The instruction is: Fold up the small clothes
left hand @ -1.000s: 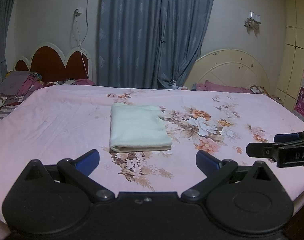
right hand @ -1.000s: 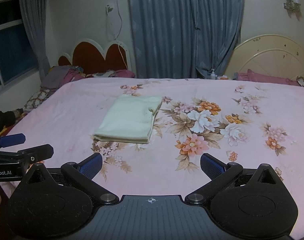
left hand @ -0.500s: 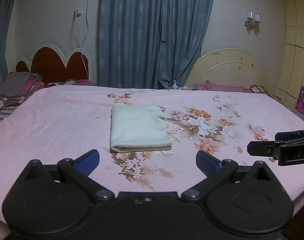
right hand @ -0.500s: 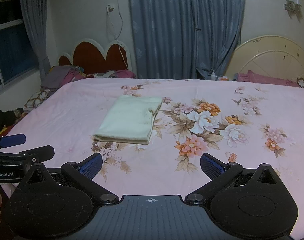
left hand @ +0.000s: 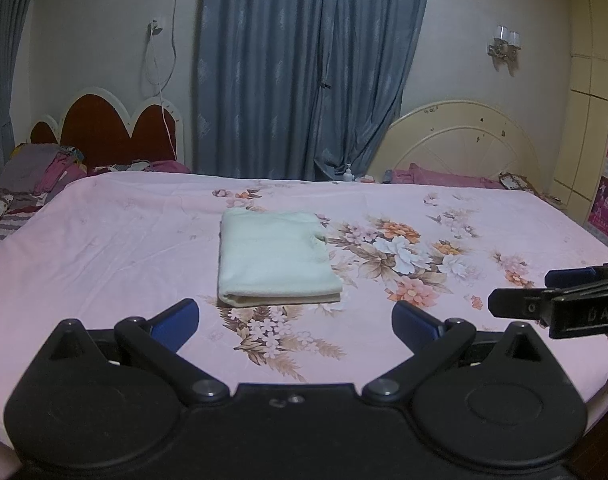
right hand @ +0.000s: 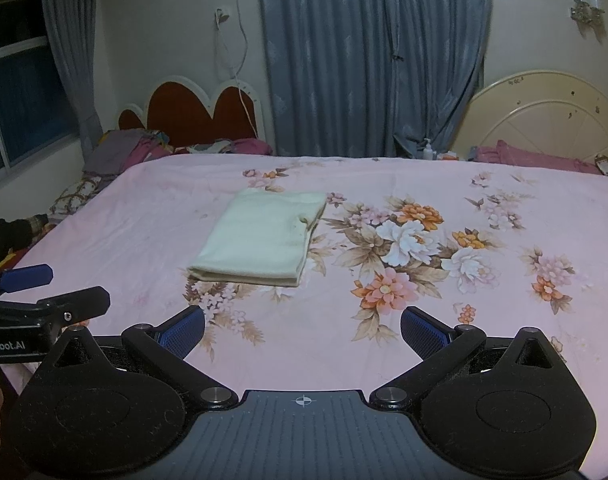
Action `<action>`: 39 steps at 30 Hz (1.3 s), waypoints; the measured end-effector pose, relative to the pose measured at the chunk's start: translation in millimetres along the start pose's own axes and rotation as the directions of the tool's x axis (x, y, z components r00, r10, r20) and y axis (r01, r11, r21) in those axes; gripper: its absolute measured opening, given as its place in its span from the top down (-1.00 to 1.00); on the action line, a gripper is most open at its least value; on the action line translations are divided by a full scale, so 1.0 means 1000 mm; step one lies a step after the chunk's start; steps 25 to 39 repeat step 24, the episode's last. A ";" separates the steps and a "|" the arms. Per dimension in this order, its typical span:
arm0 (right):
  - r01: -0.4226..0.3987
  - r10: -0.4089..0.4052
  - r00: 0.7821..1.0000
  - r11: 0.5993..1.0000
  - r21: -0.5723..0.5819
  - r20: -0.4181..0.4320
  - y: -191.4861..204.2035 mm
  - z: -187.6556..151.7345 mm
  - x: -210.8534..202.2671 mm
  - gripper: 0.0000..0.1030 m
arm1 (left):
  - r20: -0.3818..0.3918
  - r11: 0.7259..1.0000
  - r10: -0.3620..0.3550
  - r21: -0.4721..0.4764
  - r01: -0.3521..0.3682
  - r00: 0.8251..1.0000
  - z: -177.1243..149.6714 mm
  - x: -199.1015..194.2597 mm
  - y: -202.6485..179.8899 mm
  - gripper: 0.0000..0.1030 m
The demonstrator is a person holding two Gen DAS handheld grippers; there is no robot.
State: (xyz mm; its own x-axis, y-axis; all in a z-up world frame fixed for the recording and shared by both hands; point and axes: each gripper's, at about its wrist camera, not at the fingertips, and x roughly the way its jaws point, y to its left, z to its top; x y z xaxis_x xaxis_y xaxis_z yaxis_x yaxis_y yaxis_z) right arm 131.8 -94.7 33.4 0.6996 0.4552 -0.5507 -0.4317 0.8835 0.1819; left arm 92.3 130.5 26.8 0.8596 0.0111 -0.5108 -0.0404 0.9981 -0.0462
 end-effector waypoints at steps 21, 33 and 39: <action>-0.004 0.004 1.000 1.000 -0.017 0.007 -0.002 0.002 0.002 -1.00 | 0.013 1.000 -0.010 0.023 0.009 1.000 0.000 -0.002 -0.003 -0.91; -0.007 0.007 1.000 1.000 -0.018 0.006 -0.002 0.003 0.003 -1.00 | 0.017 1.000 -0.014 0.017 0.014 1.000 0.000 -0.004 -0.005 -0.93; -0.007 0.007 1.000 1.000 -0.018 0.006 -0.002 0.003 0.003 -1.00 | 0.017 1.000 -0.014 0.017 0.014 1.000 0.000 -0.004 -0.005 -0.93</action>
